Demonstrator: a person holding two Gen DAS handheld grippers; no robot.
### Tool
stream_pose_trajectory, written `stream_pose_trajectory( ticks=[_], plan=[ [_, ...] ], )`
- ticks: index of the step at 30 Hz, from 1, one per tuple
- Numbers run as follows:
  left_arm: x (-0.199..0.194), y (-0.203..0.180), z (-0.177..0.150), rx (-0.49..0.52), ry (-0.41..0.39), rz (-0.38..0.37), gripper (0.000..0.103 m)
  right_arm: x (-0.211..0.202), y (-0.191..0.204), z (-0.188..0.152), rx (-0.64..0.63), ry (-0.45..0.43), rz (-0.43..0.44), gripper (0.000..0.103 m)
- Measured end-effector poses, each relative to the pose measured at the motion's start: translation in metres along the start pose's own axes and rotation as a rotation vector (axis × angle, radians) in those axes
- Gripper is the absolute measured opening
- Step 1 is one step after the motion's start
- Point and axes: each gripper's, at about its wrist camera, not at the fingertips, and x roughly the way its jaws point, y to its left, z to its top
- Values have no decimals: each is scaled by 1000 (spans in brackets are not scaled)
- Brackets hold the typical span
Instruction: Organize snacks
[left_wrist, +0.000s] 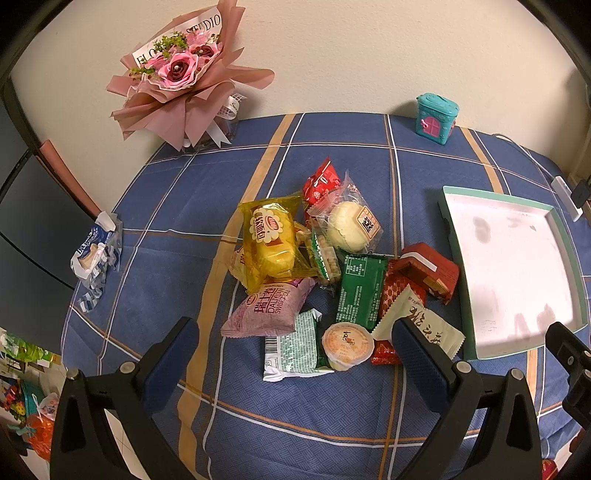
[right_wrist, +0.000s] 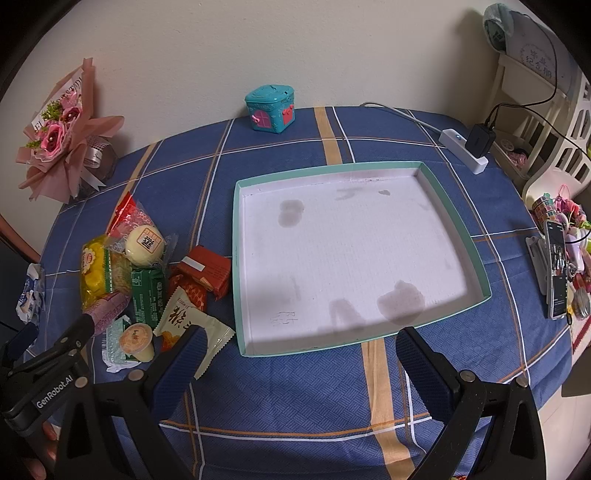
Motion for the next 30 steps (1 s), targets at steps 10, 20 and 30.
stream_pose_trajectory(
  ticks=[10, 20, 30],
  plan=[
    [0, -1, 0, 0, 0, 0, 103, 0, 0, 0, 0, 0, 0, 103],
    [0, -2, -1, 1, 0, 1, 103, 1, 1, 0, -1, 1, 0, 103],
    [0, -3, -1, 0, 0, 0, 103, 2, 1, -1, -8, 4, 2, 103]
  ],
)
